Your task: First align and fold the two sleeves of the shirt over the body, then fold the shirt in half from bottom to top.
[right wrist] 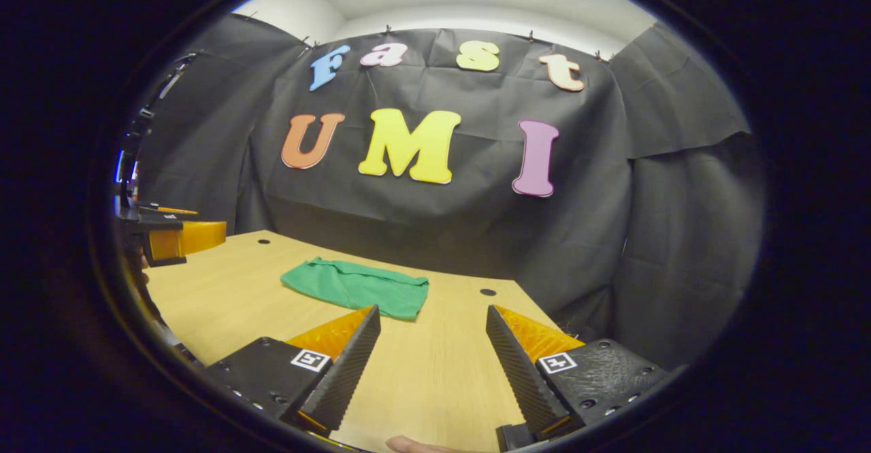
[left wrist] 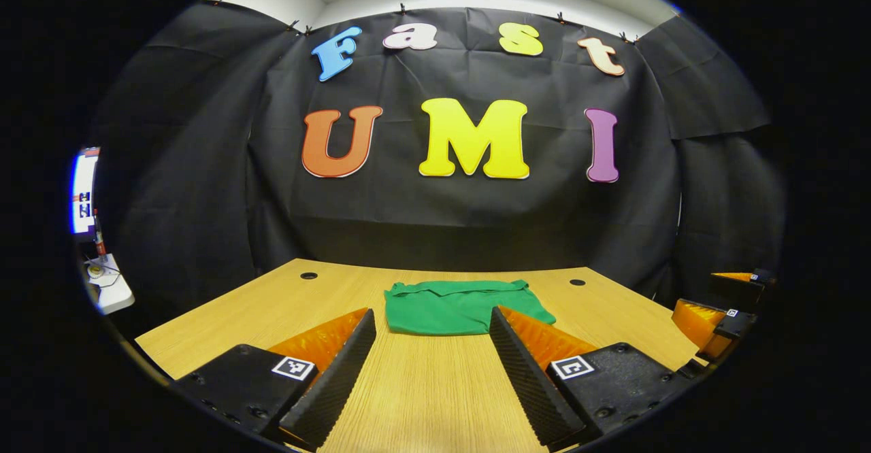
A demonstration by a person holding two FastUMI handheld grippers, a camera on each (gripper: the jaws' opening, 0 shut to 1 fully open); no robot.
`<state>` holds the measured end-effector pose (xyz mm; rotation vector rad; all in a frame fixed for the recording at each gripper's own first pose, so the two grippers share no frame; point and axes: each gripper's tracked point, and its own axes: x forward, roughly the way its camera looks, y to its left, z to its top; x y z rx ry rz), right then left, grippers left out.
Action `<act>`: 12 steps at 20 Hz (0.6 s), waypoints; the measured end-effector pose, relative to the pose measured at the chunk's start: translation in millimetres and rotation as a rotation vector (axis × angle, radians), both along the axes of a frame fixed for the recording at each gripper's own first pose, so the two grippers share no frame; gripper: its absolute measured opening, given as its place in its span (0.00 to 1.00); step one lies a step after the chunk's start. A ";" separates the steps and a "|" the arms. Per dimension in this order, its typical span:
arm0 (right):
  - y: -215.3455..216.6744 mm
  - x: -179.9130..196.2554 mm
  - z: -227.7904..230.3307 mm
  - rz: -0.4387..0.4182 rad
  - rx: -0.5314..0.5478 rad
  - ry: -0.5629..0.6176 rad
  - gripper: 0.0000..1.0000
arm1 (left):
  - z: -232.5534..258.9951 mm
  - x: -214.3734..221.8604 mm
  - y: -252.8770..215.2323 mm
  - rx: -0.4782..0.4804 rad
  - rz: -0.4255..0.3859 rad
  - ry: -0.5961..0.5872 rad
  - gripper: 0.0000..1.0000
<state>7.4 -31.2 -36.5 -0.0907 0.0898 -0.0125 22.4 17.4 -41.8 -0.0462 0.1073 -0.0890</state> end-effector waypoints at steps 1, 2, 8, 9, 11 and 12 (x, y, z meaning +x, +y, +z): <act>-3.5 1.3 0.2 -0.008 0.001 0.001 0.95 | -1.8 0.4 0.3 -0.001 -0.001 0.006 1.00; -5.7 2.5 0.2 -0.016 0.005 0.001 0.95 | -3.9 1.7 -0.8 -0.003 -0.002 0.011 1.00; -8.9 4.5 -4.0 -0.024 0.017 0.016 0.95 | -4.3 1.8 -4.7 -0.004 -0.009 0.010 1.00; -10.5 4.3 -4.4 -0.027 0.017 0.017 0.95 | -5.0 1.1 -5.2 -0.002 -0.009 0.009 1.00; -11.4 5.1 -5.5 -0.031 0.017 0.021 0.95 | -4.3 1.0 -7.6 -0.002 -0.014 0.008 1.00; -11.9 5.5 -5.9 -0.033 0.017 0.023 0.95 | -4.8 2.0 -7.0 -0.001 -0.013 0.008 1.00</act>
